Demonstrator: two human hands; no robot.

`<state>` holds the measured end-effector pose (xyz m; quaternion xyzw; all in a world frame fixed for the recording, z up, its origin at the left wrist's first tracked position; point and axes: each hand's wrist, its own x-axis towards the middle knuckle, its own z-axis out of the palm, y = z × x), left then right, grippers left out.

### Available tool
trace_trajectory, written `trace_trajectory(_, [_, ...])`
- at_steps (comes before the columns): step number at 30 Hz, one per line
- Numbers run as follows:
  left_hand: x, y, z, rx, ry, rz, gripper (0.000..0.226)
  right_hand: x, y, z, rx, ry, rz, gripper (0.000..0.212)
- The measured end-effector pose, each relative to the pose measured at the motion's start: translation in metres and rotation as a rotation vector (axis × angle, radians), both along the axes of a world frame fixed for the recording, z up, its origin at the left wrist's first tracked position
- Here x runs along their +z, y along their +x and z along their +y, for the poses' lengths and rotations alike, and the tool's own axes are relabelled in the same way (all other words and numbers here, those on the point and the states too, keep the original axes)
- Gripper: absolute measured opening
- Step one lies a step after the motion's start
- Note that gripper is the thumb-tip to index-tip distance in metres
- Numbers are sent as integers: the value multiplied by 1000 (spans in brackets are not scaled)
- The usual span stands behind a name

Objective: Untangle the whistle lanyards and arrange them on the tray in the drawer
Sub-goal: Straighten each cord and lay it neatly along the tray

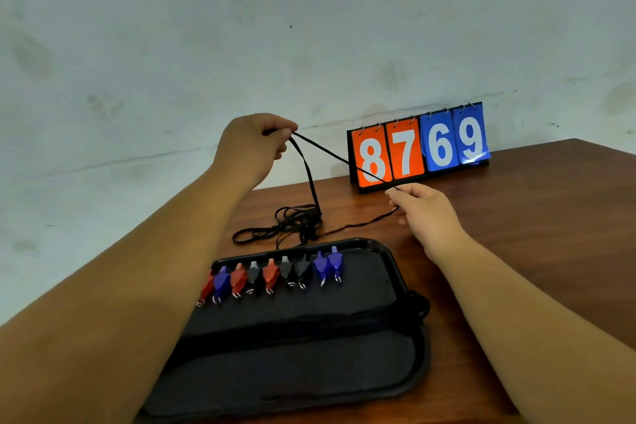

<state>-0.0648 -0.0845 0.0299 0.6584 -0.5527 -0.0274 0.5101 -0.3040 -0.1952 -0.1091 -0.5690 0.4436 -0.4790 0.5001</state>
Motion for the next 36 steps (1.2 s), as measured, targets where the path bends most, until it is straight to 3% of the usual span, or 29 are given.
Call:
trace_trajectory(4, [21, 9, 26, 8, -73, 38, 15, 13, -3, 4, 28, 66, -134, 16])
trace_trajectory(19, [56, 51, 119, 81, -208, 228, 10, 49, -33, 40, 12, 115, -254, 17])
trace_trajectory(25, [39, 66, 147, 104, -209, 235, 12, 47, -47, 61, 67, 105, -180, 24])
trace_trajectory(30, [19, 80, 168, 115, -193, 270, 14, 43, -63, 81, 190, 80, 22, 18])
trace_trajectory(36, [-14, 93, 196, 105, -134, 305, 17, 40, -70, 103, 234, 79, 36, 16])
